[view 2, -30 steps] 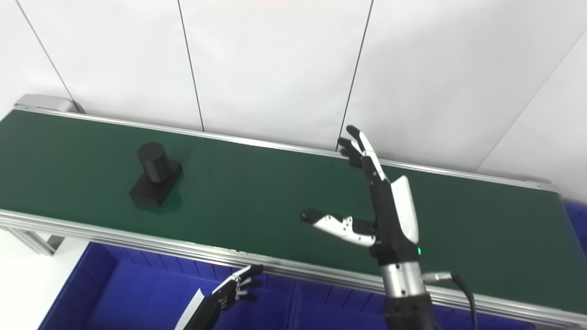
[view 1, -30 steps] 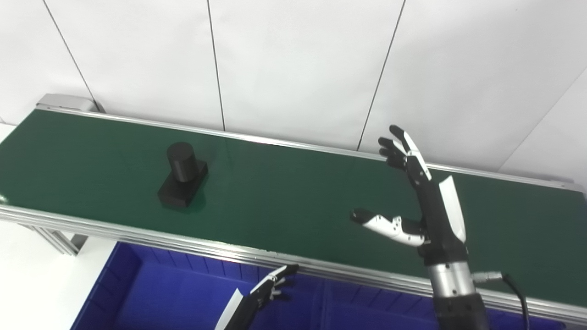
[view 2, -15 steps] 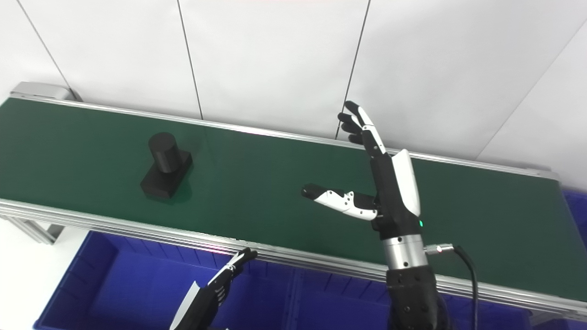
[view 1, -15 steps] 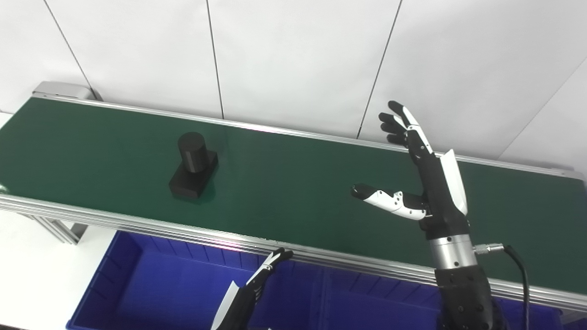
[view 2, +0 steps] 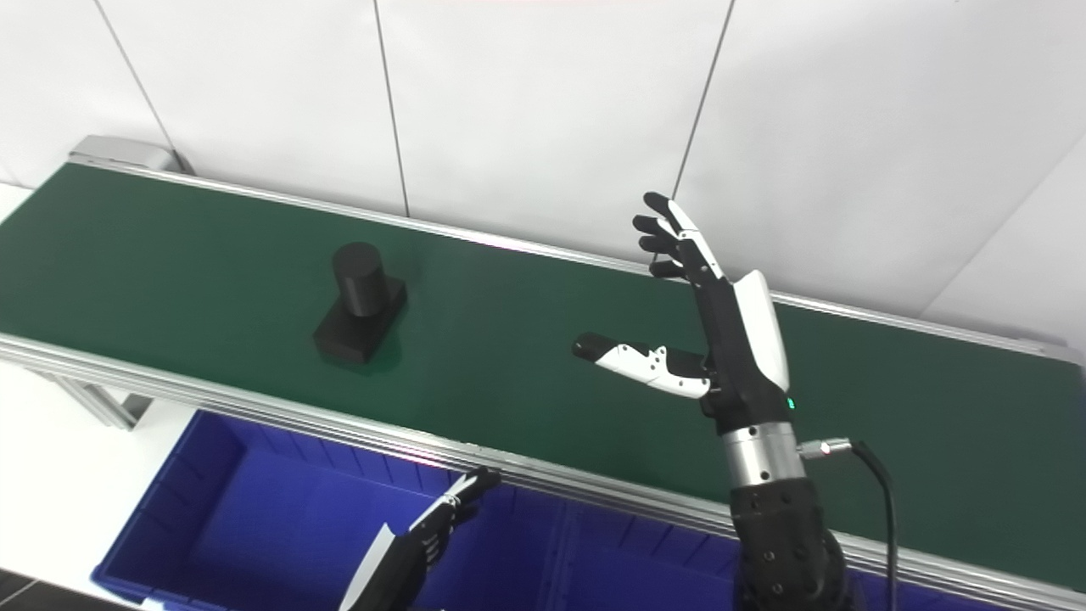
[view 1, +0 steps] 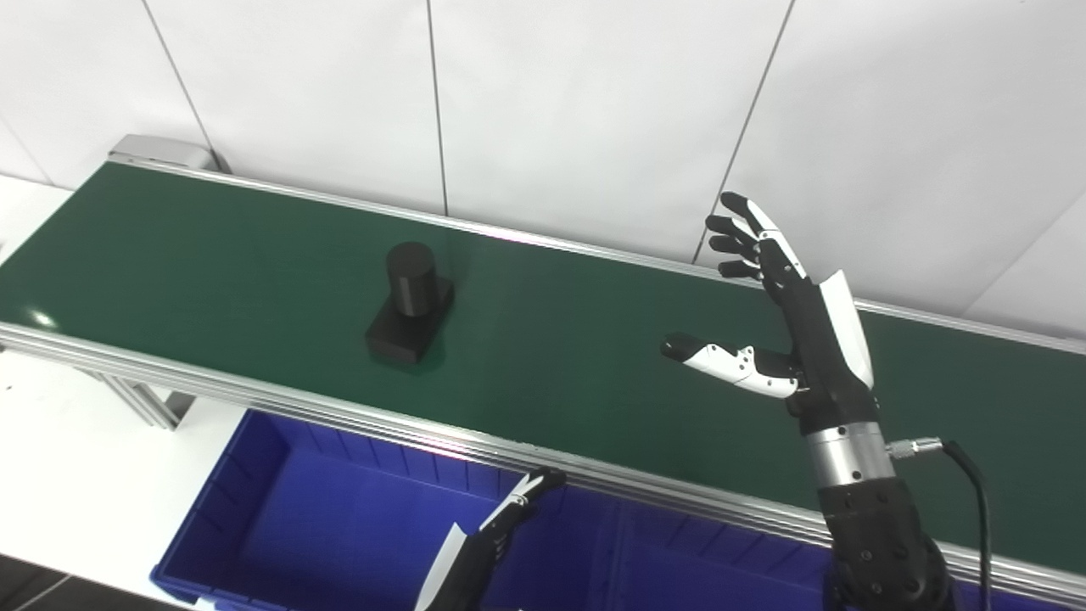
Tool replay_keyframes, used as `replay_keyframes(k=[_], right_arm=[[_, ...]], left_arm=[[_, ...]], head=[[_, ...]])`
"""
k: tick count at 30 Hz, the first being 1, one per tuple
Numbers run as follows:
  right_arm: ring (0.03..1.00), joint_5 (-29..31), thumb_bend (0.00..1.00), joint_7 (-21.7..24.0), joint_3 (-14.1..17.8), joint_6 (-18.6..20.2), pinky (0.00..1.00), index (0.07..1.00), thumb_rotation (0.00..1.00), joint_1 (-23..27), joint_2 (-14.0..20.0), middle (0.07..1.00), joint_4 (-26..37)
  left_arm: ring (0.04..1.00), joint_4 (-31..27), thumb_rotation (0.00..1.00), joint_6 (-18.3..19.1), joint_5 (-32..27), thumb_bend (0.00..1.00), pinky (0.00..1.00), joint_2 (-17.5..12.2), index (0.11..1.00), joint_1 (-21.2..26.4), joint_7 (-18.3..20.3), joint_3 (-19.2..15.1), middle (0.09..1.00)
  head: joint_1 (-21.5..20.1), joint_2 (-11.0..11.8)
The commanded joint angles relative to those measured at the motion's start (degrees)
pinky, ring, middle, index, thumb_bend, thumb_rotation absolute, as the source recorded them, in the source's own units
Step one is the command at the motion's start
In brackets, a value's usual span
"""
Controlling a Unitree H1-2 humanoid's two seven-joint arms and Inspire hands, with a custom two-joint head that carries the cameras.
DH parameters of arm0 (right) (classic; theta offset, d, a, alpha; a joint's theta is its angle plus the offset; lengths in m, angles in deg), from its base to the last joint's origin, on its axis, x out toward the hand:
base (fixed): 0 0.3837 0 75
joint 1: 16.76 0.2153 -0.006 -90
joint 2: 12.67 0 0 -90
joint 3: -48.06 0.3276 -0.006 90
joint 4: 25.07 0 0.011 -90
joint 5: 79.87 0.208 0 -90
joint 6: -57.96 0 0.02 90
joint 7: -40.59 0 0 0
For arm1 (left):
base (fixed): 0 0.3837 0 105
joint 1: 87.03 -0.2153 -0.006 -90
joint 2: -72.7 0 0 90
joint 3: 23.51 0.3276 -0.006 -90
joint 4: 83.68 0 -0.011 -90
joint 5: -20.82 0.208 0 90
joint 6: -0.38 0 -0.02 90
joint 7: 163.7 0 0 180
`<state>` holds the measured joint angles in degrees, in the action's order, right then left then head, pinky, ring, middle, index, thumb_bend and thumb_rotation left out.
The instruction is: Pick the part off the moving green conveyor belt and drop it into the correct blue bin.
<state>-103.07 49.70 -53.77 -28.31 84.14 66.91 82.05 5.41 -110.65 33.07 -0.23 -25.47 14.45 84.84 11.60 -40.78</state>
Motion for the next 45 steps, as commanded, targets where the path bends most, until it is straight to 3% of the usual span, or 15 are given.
replay_keyframes(k=[1, 6, 16, 26, 34, 45], right_arm=[[0.81, 0.2, 0.87, 0.2, -0.7, -0.1, 0.76, 0.922, 0.58, 2.5, -0.7, 0.845, 0.4], [0.815, -1.7, 0.88, 0.5, -2.2, 1.3, 0.75, 0.921, 0.6, 4.3, -1.3, 0.843, -0.8], [0.791, -3.8, 0.87, 1.3, -4.5, 1.3, 0.72, 0.921, 0.56, 7.7, -1.6, 0.834, -5.8], [0.825, -3.4, 0.88, 3.5, -6.2, 6.1, 0.73, 0.929, 0.56, 11.9, -3.9, 0.875, -13.1], [0.837, -6.0, 0.89, 2.4, -8.4, 7.0, 0.74, 0.928, 0.56, 16.1, -5.1, 0.866, -19.2], [0.779, -10.7, 0.91, 0.8, -10.6, 8.9, 0.64, 0.922, 0.57, 20.4, -7.3, 0.875, -26.1]], left_arm=[[0.95, -0.4, 0.28, -2.2, 0.3, 0.85, 0.9, 1.0, 0.869, 0.0, -0.9, 0.0, 0.962], [0.894, 0.2, 0.25, -2.6, -0.2, 0.86, 0.83, 1.9, 0.849, -0.1, -1.2, -0.3, 0.937], [0.899, 1.7, 0.25, -2.3, 1.1, 0.84, 0.83, 2.6, 0.857, 0.8, -2.0, -0.5, 0.935], [0.881, 3.4, 0.24, -2.9, 0.8, 0.85, 0.83, 2.8, 0.855, 1.7, -2.1, -0.3, 0.921], [0.851, 3.6, 0.23, -3.9, 1.4, 0.85, 0.81, 2.6, 0.862, 1.5, -2.0, 0.1, 0.919], [0.878, 3.9, 0.28, -5.4, 2.5, 0.83, 0.83, 2.4, 0.848, 1.5, -2.7, 0.4, 0.909]], head=[[0.0, 0.3], [-0.4, 0.8], [-1.6, 2.2], [-3.8, 3.0], [-5.6, 3.1], [-6.7, 2.9]])
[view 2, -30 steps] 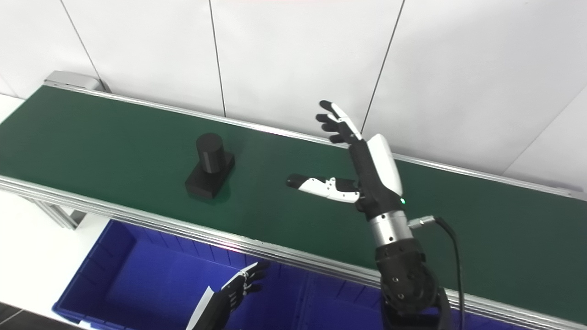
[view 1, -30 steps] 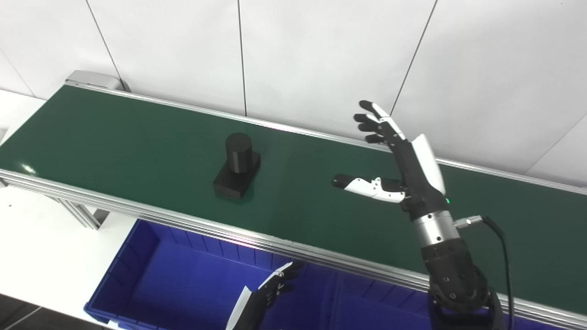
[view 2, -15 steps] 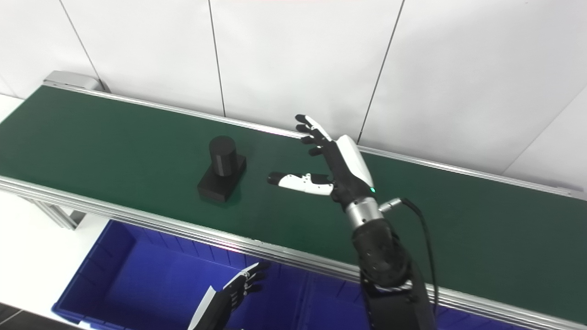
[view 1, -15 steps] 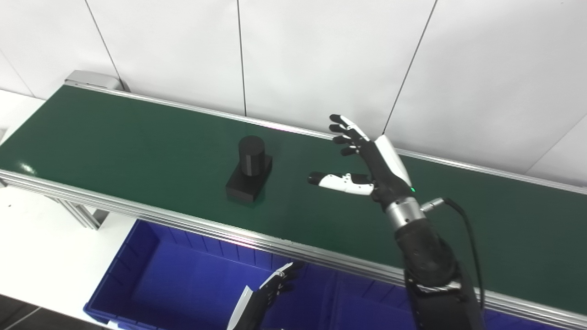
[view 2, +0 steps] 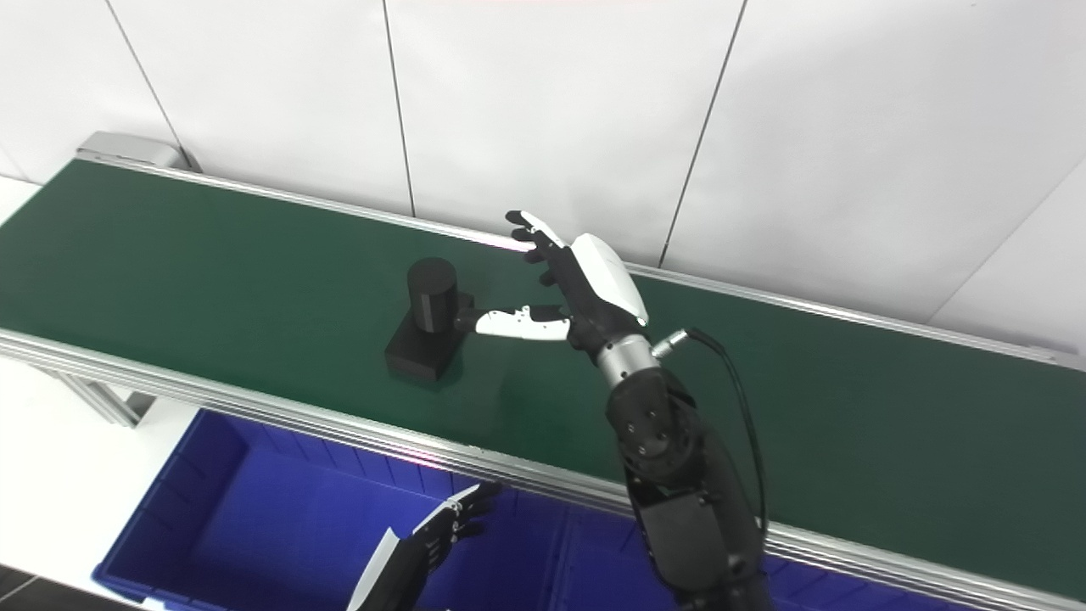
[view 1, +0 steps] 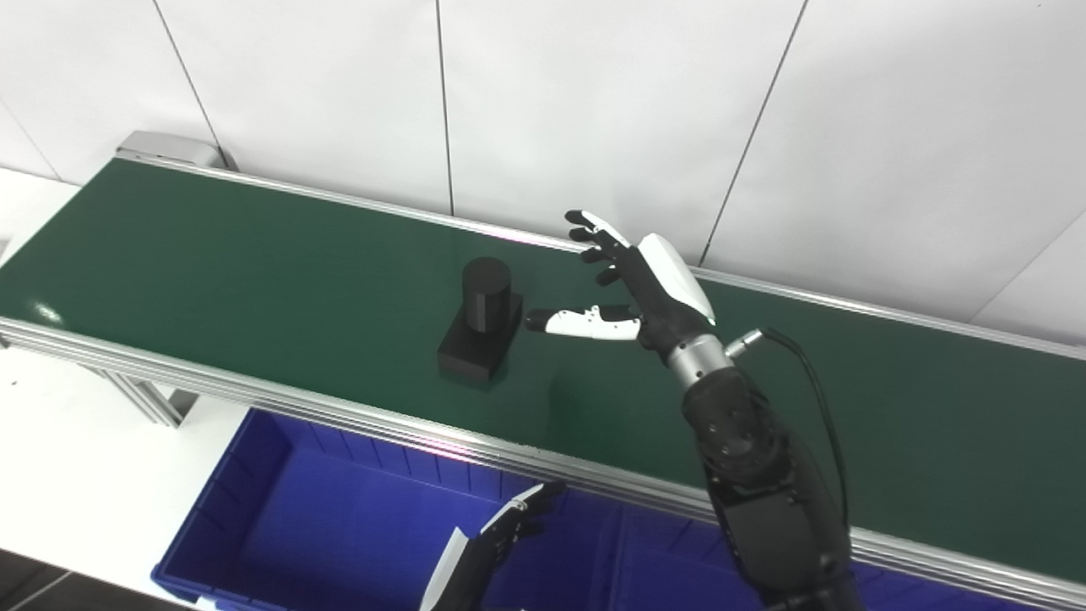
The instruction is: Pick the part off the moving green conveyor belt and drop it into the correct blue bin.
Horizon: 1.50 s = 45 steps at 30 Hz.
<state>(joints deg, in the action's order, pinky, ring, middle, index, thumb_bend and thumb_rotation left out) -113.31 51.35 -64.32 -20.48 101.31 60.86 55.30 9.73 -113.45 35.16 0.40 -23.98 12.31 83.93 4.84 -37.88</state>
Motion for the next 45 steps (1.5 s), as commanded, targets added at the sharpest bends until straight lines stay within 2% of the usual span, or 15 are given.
replay_keyframes(k=[1, 7, 16, 23, 28, 34, 38, 39, 40, 41, 42, 43, 45], right_arm=[[0.776, -0.7, 0.91, -0.9, -0.2, 1.4, 0.63, 0.923, 0.57, 3.6, -1.6, 0.875, -0.2], [0.808, -0.8, 0.9, -1.7, -1.0, 1.9, 0.66, 0.92, 0.57, 4.9, -2.5, 0.884, -3.9], [0.823, -0.3, 0.87, -4.2, -2.0, -0.4, 0.68, 0.911, 0.54, 8.5, -3.7, 0.885, -15.1], [0.863, 0.0, 0.82, -5.3, -3.2, -0.6, 0.73, 0.907, 0.44, 10.6, -3.6, 0.921, -20.7], [0.844, -0.1, 0.75, -6.4, -4.0, -1.1, 0.7, 0.902, 0.37, 11.5, -3.5, 0.911, -24.5], [0.814, -0.4, 0.68, -9.3, -4.7, -2.2, 0.68, 0.883, 0.3, 11.6, -3.6, 0.882, -26.8], [0.757, -0.4, 0.61, -12.4, -4.8, -3.8, 0.65, 0.839, 0.21, 10.9, -3.7, 0.833, -27.4], [0.69, -0.2, 0.59, -13.1, -4.7, -4.3, 0.6, 0.812, 0.14, 10.8, -3.7, 0.785, -27.6], [0.674, -0.1, 0.58, -14.0, -4.7, -5.0, 0.59, 0.805, 0.12, 10.6, -3.8, 0.774, -27.7], [0.609, -0.1, 0.54, -15.1, -4.6, -5.7, 0.54, 0.755, 0.05, 10.3, -3.8, 0.697, -27.7], [0.553, -0.3, 0.53, -16.4, -4.5, -6.3, 0.49, 0.648, 0.03, 9.9, -3.9, 0.579, -27.7], [0.484, -0.3, 0.52, -17.3, -4.4, -6.8, 0.43, 0.58, 0.01, 9.7, -3.9, 0.493, -27.7], [0.44, -0.3, 0.51, -19.5, -4.0, -7.6, 0.38, 0.535, 0.0, 8.8, -4.1, 0.447, -26.9]], left_arm=[[0.878, -0.5, 0.29, -2.5, 0.5, 0.84, 0.83, 1.8, 0.848, -0.1, -0.5, 1.3, 0.909], [0.878, -0.6, 0.29, -2.6, 0.3, 0.84, 0.85, 1.8, 0.851, -0.2, -0.3, 1.5, 0.913], [0.863, -0.2, 0.29, -3.1, 2.3, 0.84, 0.85, 1.5, 0.85, -0.1, -2.1, 2.3, 0.891], [0.833, -0.4, 0.3, -3.1, 4.1, 0.84, 0.8, 1.0, 0.853, -0.1, -3.9, 3.6, 0.871], [0.803, -0.7, 0.29, -3.1, 4.3, 0.84, 0.78, 0.9, 0.849, -0.4, -4.4, 4.1, 0.86], [0.828, -1.0, 0.29, -3.0, 4.7, 0.84, 0.78, 0.5, 0.855, -0.5, -4.8, 4.4, 0.868], [0.827, -1.3, 0.29, -3.0, 4.4, 0.84, 0.8, 0.4, 0.858, -0.5, -4.5, 4.3, 0.873], [0.843, -1.3, 0.3, -3.0, 4.4, 0.84, 0.81, 0.3, 0.856, -0.4, -4.6, 4.3, 0.876], [0.848, -1.3, 0.3, -3.0, 4.3, 0.84, 0.82, 0.4, 0.856, -0.4, -4.5, 4.2, 0.877], [0.84, -1.4, 0.3, -3.0, 4.1, 0.84, 0.82, 0.4, 0.854, -0.4, -4.5, 4.2, 0.88], [0.817, -1.4, 0.29, -3.0, 3.8, 0.83, 0.81, 0.4, 0.852, -0.4, -4.4, 4.2, 0.879], [0.804, -1.4, 0.29, -3.0, 3.6, 0.83, 0.81, 0.4, 0.854, -0.4, -4.3, 4.2, 0.88], [0.827, -1.5, 0.29, -3.0, 3.1, 0.83, 0.82, 0.4, 0.855, -0.4, -4.0, 4.1, 0.887]], head=[[-0.2, 0.0], [-0.5, 0.1], [-1.0, -0.1], [-0.9, -0.2], [-1.0, -0.4], [-1.3, -0.7], [-1.7, -0.9], [-1.7, -0.9], [-1.8, -1.0], [-1.9, -1.1], [-1.9, -1.1], [-1.9, -1.1], [-2.1, -1.2]])
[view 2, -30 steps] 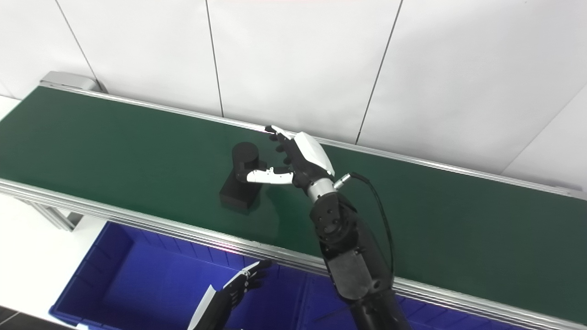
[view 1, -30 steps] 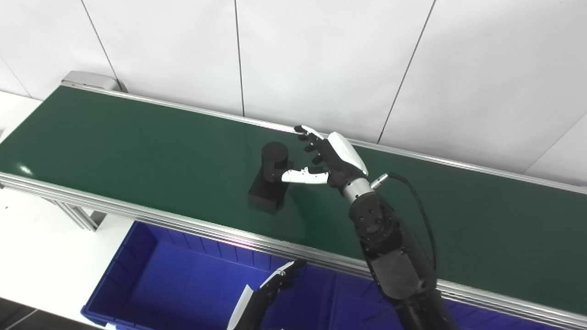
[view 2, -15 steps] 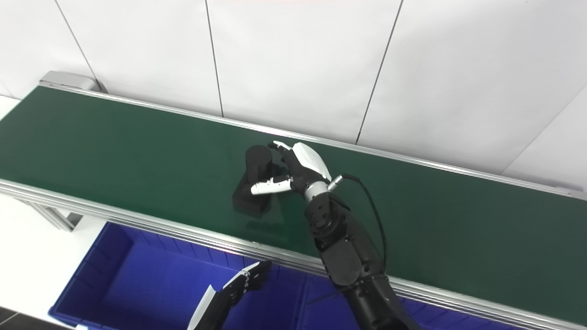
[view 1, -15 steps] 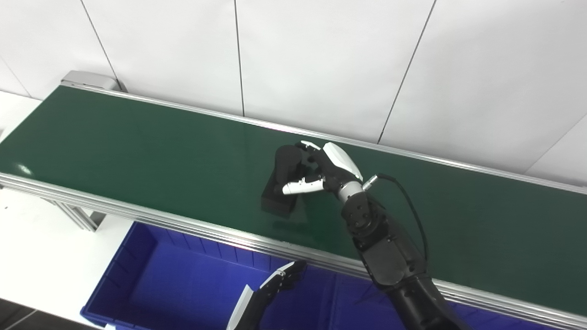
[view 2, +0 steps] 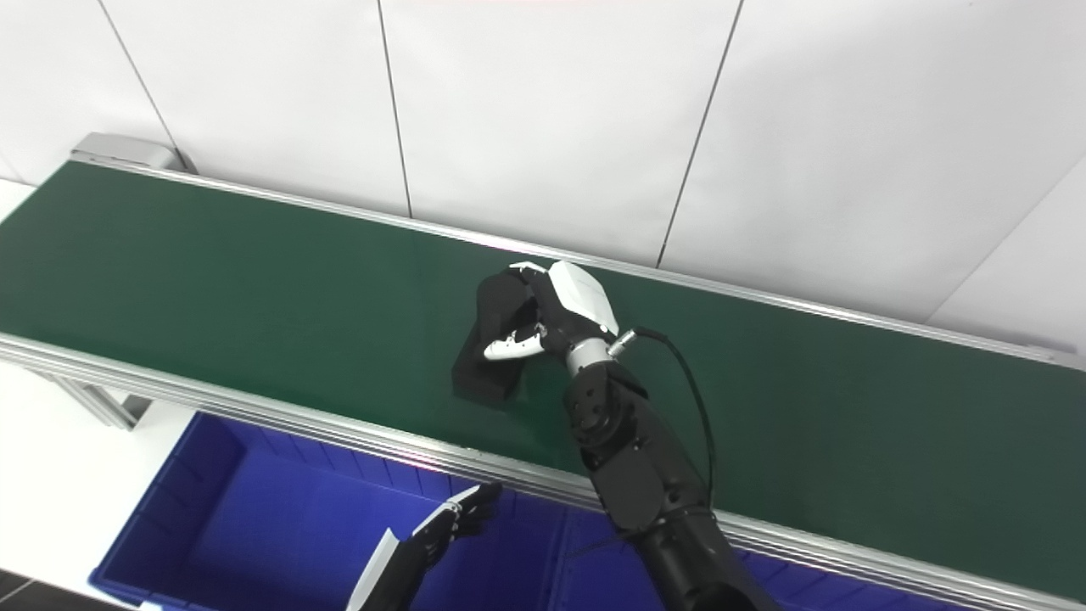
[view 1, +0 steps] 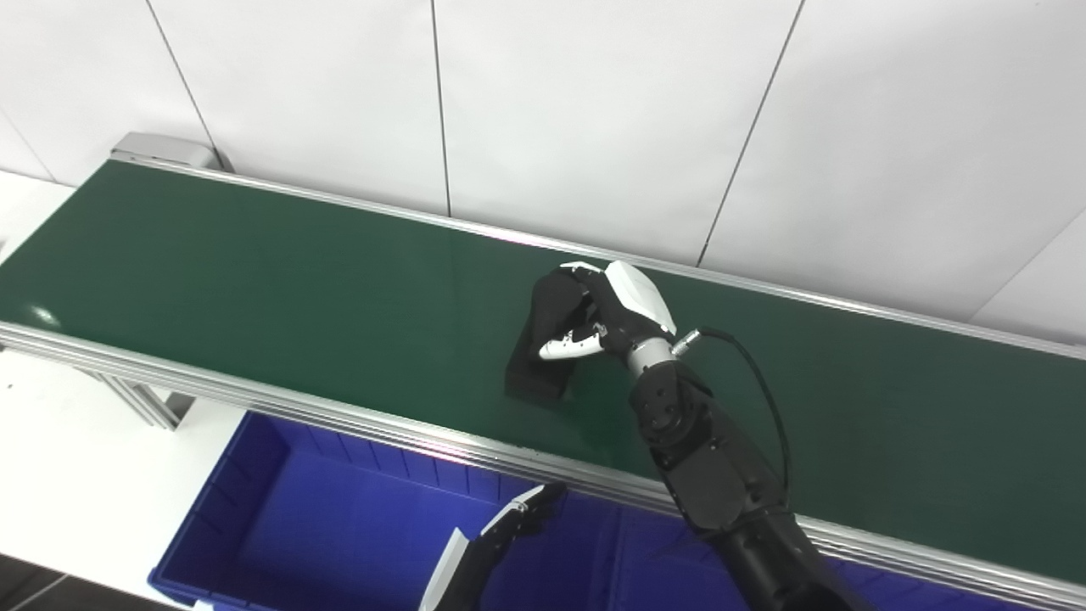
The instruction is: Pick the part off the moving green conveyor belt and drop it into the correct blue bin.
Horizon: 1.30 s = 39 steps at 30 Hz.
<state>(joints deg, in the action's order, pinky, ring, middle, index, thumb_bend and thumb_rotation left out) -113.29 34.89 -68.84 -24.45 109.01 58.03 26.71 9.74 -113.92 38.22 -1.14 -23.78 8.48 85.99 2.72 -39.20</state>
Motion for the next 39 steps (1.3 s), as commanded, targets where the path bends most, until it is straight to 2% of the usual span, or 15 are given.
replay_keyframes(k=[1, 4, 6, 9, 10, 13, 17, 21, 22, 25, 30, 34, 39], right_arm=[[0.424, -0.4, 0.51, -3.9, 0.6, -3.9, 0.37, 0.525, 0.0, 0.8, -1.3, 0.435, 1.9], [0.372, -1.5, 0.52, -8.9, 0.8, -5.8, 0.32, 0.5, 0.0, -0.8, -1.2, 0.467, 3.9], [0.311, -1.5, 0.52, -10.4, 1.0, -6.0, 0.26, 0.493, 0.0, -1.6, -1.3, 0.476, 5.0], [0.312, -2.1, 0.52, -12.0, 1.3, -5.5, 0.25, 0.492, 0.0, -2.9, -1.1, 0.478, 8.1], [0.318, -2.2, 0.52, -11.7, 1.5, -4.5, 0.26, 0.492, 0.0, -3.6, -0.9, 0.479, 10.0], [0.409, -1.7, 0.51, -10.6, 2.5, -2.6, 0.35, 0.522, 0.0, -5.4, -0.6, 0.446, 14.8], [0.428, 0.0, 0.51, -9.1, 4.7, -2.5, 0.37, 0.53, 0.0, -9.2, 0.4, 0.441, 21.9], [0.453, -0.4, 0.51, -8.2, 6.1, -1.7, 0.39, 0.525, 0.0, -13.3, 1.6, 0.448, 28.4], [0.455, -0.6, 0.51, -8.4, 6.5, -1.7, 0.39, 0.525, 0.0, -14.7, 1.9, 0.448, 30.4], [0.45, -0.9, 0.51, -8.7, 7.6, -2.1, 0.39, 0.526, 0.0, -18.1, 2.5, 0.452, 34.9], [0.447, 0.4, 0.51, -6.5, 9.4, -2.6, 0.39, 0.522, 0.0, -23.7, 4.2, 0.463, 42.7], [0.452, 1.1, 0.52, -3.7, 10.9, -1.3, 0.37, 0.516, 0.0, -29.3, 6.0, 0.471, 50.1], [0.439, 3.3, 0.51, -1.6, 13.3, -2.3, 0.37, 0.521, 0.0, -35.9, 8.0, 0.463, 55.5]], left_arm=[[0.84, -1.5, 0.29, -2.5, -0.2, 0.83, 0.83, 1.9, 0.855, -0.6, -0.1, 2.0, 0.889], [0.865, -1.5, 0.29, -2.3, -1.3, 0.82, 0.86, 1.8, 0.853, -0.5, 0.6, 1.8, 0.899], [0.87, -1.6, 0.28, -2.2, -2.0, 0.81, 0.86, 1.6, 0.852, -0.4, 1.1, 1.7, 0.908], [0.856, -1.7, 0.27, -2.3, -2.2, 0.81, 0.86, 1.4, 0.847, -0.3, 1.1, 1.6, 0.905], [0.852, -1.8, 0.27, -2.3, -2.5, 0.8, 0.86, 1.2, 0.846, -0.2, 1.2, 1.5, 0.903], [0.847, -2.0, 0.26, -2.3, -2.6, 0.79, 0.87, 1.0, 0.848, -0.2, 1.5, 1.4, 0.895], [0.802, -2.7, 0.26, -1.6, -2.1, 0.79, 0.86, 0.9, 0.848, -0.5, 1.7, 0.9, 0.905], [0.895, -2.9, 0.28, -1.9, -1.7, 0.78, 0.87, 0.6, 0.852, -0.5, 1.7, 0.8, 0.927], [0.898, -3.2, 0.28, -1.4, -2.0, 0.78, 0.87, 0.6, 0.852, -0.5, 2.0, 0.8, 0.928], [0.917, -4.0, 0.29, -0.5, -2.1, 0.77, 0.87, 0.4, 0.861, -0.7, 2.4, 0.8, 0.956], [0.932, -5.3, 0.31, 0.1, -2.3, 0.77, 0.9, 0.3, 0.864, -1.0, 3.1, 0.5, 0.954], [0.92, -7.3, 0.32, 2.7, -1.7, 0.78, 0.89, -0.3, 0.864, -1.1, 4.2, 0.2, 0.927], [0.912, -9.1, 0.3, 5.2, -2.6, 0.79, 0.88, -1.0, 0.855, -0.8, 5.7, -0.5, 0.905]], head=[[-0.2, 0.1], [-0.5, 0.1], [-0.8, 0.0], [-1.2, 0.0], [-1.5, -0.2], [-1.9, -0.5], [-3.0, -1.4], [-4.0, -2.4], [-4.5, -3.3], [-5.0, -4.0], [-5.9, -6.5], [-6.3, -7.7], [-6.8, -9.1]])
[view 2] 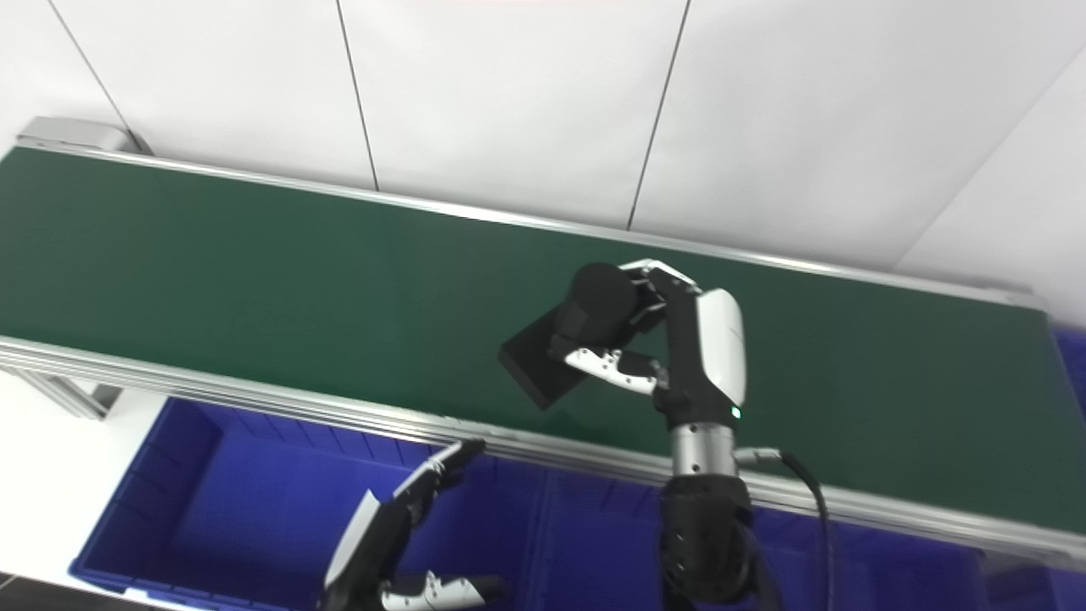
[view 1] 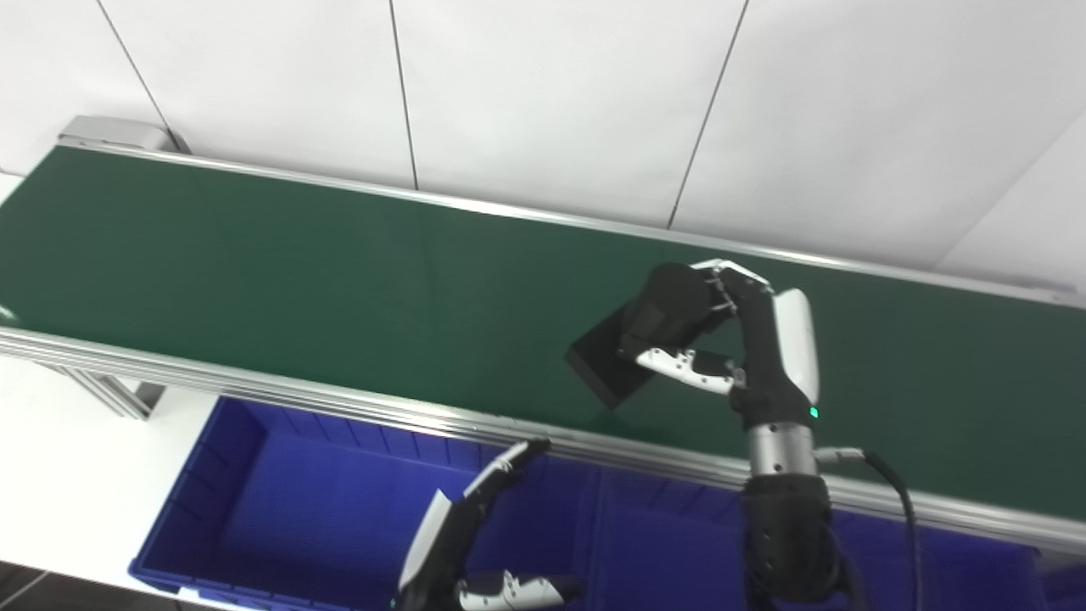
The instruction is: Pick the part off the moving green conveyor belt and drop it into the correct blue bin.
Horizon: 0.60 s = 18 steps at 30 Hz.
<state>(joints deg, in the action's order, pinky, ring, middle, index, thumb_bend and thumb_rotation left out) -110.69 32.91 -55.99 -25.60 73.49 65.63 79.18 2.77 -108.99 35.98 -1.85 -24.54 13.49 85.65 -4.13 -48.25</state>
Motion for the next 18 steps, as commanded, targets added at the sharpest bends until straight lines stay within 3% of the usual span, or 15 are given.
replay_keyframes(k=[1, 10, 15, 18], right_arm=[[0.429, 0.3, 0.51, 0.8, 0.7, -1.5, 0.36, 0.525, 0.0, -2.0, 1.3, 0.46, 3.8], [0.446, 3.8, 0.51, 1.8, 1.4, -8.7, 0.4, 0.529, 0.0, -12.3, 6.1, 0.46, 3.5], [0.436, 3.1, 0.51, 1.5, 1.7, -12.6, 0.38, 0.535, 0.0, -16.2, 8.3, 0.45, 1.1], [0.44, 2.4, 0.51, 3.0, 1.6, -12.5, 0.38, 0.536, 0.0, -18.0, 9.9, 0.449, 1.1]], left_arm=[[0.913, -2.6, 0.29, 0.9, -0.4, 0.8, 0.89, -0.6, 0.853, 0.2, 1.1, -0.3, 0.905], [0.894, -8.5, 0.23, 10.5, -1.9, 0.81, 0.84, -2.5, 0.827, 0.8, 5.2, -1.8, 0.906], [0.861, -9.3, 0.19, 11.3, -1.2, 0.82, 0.8, -2.9, 0.81, 0.3, 5.3, -2.0, 0.898], [0.843, -9.2, 0.17, 11.0, -0.6, 0.81, 0.79, -3.3, 0.803, 0.2, 5.2, -2.0, 0.88]], head=[[0.0, -0.1], [-1.6, -1.9], [-2.0, -2.1], [-2.5, -2.4]])
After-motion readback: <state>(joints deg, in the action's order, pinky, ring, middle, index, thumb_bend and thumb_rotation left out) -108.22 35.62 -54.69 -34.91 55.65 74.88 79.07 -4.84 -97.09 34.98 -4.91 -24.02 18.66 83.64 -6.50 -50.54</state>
